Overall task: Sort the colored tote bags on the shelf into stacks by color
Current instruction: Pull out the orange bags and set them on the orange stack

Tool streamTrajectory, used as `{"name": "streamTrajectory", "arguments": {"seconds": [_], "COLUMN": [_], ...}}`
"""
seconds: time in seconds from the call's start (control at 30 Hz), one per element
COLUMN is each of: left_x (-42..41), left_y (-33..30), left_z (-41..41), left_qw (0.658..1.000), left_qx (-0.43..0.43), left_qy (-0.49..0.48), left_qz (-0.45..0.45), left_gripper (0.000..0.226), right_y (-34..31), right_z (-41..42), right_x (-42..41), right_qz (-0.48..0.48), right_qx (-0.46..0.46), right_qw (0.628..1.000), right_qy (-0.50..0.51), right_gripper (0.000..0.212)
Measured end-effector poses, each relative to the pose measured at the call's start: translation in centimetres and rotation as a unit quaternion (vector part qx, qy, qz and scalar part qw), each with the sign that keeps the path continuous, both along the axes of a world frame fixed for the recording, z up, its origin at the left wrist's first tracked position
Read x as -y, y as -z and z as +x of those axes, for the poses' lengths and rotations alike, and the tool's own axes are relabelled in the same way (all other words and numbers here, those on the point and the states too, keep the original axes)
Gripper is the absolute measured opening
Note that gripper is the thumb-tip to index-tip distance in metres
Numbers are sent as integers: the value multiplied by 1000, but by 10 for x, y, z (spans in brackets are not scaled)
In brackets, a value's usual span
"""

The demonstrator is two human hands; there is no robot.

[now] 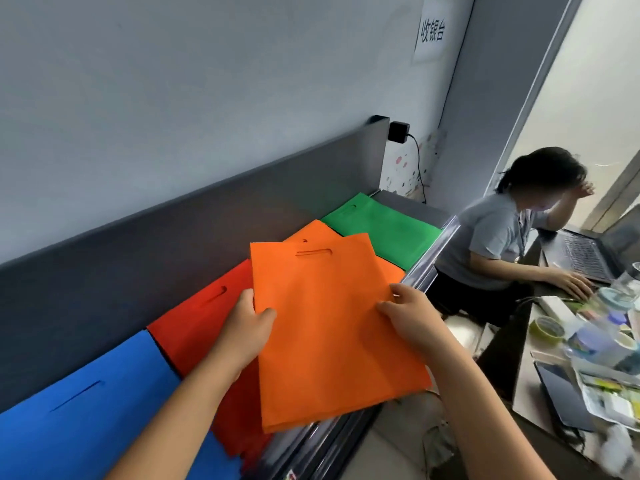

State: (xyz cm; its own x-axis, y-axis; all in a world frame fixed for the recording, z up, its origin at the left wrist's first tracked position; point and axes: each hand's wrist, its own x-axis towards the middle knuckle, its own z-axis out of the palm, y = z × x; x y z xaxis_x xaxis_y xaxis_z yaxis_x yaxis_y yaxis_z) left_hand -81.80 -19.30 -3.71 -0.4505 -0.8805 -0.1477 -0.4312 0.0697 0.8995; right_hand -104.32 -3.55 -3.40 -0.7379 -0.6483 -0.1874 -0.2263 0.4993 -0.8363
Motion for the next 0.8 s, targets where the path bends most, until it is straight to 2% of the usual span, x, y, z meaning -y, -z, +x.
{"name": "streamTrajectory", "arguments": {"seconds": [0.1, 0.23, 0.4, 0.53, 0.67, 0.8], "left_x": [17, 40, 57, 67, 66, 60], "left_y": [3, 13, 28, 34, 38, 41], "left_z": [-24, -64, -104, -124, -136, -149], "left_qw": [999, 998, 990, 983, 973, 968], "left_qx": [31, 58, 86, 89, 116, 138], "left_qy": [-4, -14, -73, -130, -179, -194], "left_qz": [9, 32, 86, 94, 86, 81], "left_gripper": [12, 16, 20, 21, 18, 27], "right_y": [7, 21, 32, 44, 59, 68], "right_z": [-35, -98, -153, -184, -198, -206], "right_x": [30, 85, 147, 188, 217, 223], "right_qz": [37, 69, 83, 92, 102, 108], "right_qx": [-39, -80, -94, -90, -90, -97], "right_qw": [998, 990, 978, 967, 960, 956], "right_qy": [-39, -97, -164, -222, -244, -255], "right_gripper": [42, 53, 50, 43, 51, 50]}}
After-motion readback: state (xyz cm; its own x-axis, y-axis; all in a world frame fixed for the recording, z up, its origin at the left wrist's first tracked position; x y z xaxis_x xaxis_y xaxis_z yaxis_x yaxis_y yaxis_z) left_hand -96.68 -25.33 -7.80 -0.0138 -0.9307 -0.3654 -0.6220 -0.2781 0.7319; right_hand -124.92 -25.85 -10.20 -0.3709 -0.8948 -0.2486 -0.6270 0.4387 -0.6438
